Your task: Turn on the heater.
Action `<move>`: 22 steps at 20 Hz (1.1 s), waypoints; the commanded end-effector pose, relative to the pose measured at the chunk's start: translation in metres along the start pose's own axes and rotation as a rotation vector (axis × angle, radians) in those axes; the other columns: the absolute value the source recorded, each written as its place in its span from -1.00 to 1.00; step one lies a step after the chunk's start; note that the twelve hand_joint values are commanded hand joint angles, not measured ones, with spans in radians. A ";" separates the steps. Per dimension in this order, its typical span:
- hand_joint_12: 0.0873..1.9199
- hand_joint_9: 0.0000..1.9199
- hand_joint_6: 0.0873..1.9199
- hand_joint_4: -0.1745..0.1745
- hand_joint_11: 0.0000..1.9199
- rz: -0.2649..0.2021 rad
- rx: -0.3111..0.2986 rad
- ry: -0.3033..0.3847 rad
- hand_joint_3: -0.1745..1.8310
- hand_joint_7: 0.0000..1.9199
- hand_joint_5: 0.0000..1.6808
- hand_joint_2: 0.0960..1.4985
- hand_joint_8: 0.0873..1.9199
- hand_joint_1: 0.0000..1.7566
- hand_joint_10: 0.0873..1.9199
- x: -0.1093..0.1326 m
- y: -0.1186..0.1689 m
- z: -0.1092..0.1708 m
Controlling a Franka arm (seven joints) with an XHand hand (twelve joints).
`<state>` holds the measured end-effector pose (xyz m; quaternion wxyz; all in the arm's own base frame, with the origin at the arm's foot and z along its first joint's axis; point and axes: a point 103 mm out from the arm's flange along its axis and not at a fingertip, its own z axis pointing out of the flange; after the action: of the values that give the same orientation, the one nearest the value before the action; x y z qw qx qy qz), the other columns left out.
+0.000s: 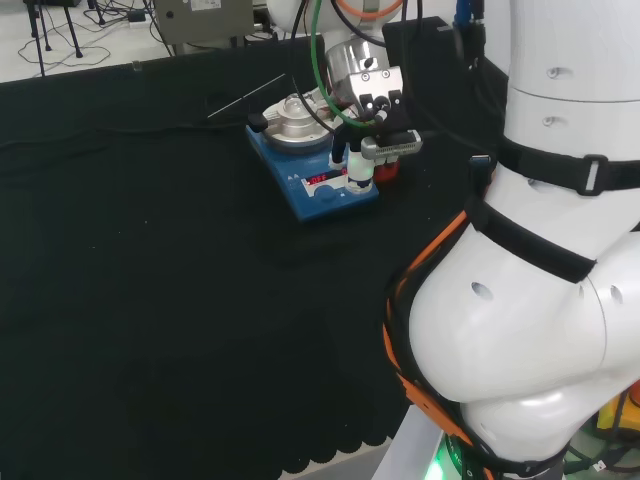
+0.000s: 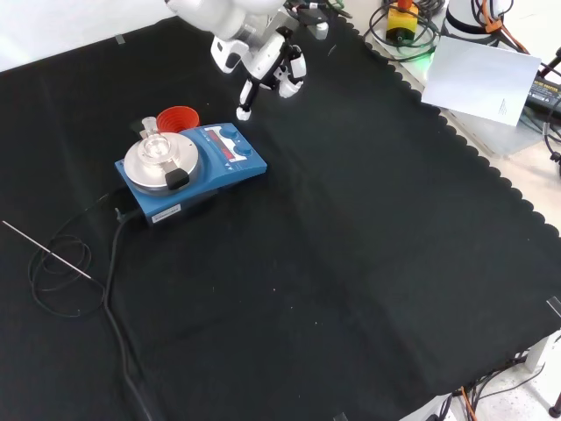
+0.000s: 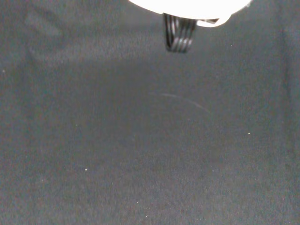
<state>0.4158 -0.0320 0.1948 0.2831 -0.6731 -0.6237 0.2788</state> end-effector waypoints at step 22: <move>0.67 0.87 -1.00 -0.35 0.91 -0.048 0.093 -0.044 0.21 0.73 -0.65 -0.16 0.74 0.63 0.80 0.020 0.023 0.001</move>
<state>0.4305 -0.0167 0.1788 0.3035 -0.6404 -0.6323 0.3131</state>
